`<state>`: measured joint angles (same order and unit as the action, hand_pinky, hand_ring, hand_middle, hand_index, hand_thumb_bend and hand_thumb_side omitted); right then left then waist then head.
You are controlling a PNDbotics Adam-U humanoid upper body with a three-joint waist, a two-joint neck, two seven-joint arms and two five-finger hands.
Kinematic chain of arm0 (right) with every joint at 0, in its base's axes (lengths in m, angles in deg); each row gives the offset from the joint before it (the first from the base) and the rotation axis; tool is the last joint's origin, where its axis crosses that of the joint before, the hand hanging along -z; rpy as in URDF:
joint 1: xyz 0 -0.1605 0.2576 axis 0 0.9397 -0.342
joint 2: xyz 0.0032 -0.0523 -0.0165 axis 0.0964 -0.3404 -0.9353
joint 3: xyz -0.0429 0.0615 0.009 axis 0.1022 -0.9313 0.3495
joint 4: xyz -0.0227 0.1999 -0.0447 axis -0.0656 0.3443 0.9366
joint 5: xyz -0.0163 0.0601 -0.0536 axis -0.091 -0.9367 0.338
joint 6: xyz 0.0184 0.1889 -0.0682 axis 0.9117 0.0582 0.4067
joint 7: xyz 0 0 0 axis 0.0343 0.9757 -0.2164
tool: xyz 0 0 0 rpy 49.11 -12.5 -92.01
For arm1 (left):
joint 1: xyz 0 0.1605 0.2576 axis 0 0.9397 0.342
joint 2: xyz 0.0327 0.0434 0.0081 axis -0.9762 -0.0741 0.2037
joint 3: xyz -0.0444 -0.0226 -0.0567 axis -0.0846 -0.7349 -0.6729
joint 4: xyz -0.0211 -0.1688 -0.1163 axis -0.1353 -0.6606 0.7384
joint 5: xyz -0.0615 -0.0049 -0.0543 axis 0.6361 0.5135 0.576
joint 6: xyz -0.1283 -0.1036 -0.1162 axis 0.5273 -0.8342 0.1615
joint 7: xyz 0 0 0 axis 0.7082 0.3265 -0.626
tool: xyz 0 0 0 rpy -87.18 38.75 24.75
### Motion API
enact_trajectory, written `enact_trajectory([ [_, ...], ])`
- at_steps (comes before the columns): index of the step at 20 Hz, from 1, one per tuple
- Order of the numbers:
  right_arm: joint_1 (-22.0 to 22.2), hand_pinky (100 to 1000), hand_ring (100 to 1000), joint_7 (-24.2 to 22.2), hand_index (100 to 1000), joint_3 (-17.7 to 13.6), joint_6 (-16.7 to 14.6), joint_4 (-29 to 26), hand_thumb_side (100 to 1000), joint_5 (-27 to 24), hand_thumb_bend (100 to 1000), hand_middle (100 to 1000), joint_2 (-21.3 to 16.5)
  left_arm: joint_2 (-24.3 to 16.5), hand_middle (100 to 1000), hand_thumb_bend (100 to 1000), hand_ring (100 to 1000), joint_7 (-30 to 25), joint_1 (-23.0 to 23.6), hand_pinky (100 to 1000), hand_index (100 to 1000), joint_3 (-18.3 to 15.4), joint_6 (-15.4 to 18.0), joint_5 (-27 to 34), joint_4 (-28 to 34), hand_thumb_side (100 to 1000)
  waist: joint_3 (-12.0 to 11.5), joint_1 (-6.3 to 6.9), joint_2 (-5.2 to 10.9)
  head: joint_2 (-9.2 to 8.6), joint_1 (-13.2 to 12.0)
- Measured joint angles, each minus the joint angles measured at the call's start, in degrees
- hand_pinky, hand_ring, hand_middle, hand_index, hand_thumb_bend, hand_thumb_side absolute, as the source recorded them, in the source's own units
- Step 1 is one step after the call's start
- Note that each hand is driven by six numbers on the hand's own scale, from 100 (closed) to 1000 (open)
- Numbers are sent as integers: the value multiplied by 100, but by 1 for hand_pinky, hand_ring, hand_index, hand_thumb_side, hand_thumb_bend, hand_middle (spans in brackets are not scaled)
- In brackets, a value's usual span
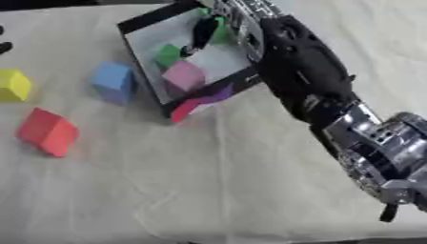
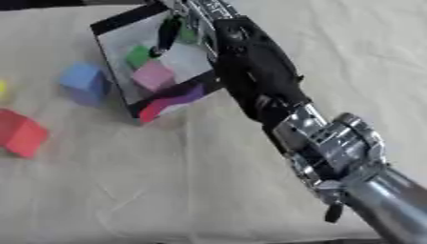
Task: Pick up objects on the table and place them in the box.
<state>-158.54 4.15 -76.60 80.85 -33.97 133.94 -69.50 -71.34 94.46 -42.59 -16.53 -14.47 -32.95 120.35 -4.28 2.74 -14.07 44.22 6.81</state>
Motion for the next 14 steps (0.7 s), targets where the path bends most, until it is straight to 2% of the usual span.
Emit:
enact_trajectory([
  [2, 0, 811, 864, -1, 877, 0, 8, -180, 291, -235, 671, 806, -89, -10, 779, 770, 805, 3, 32, 782, 805, -5, 3, 0, 0, 670, 40, -6, 0, 0, -44],
  [5, 0, 810, 864, -67, 876, 32, 101, -661, 290, -851, 673, 811, -389, -83, 779, 770, 805, 23, 94, 782, 805, -26, 16, -5, 0, 670, 142, -46, 2, 0, -146],
  [10, 14, 809, 863, -397, 874, 154, 422, -1660, 291, -2058, 664, 815, -1263, -261, 779, 767, 805, 108, 222, 781, 805, -126, 49, -8, 1, 669, 295, -79, 7, 0, -331],
  [14, 300, 795, 855, -532, 862, 174, 687, -2438, 287, -2872, 628, 801, -1983, -374, 779, 763, 805, 161, 290, 781, 805, -181, 68, -9, 8, 668, 399, -79, 7, 0, -439],
])
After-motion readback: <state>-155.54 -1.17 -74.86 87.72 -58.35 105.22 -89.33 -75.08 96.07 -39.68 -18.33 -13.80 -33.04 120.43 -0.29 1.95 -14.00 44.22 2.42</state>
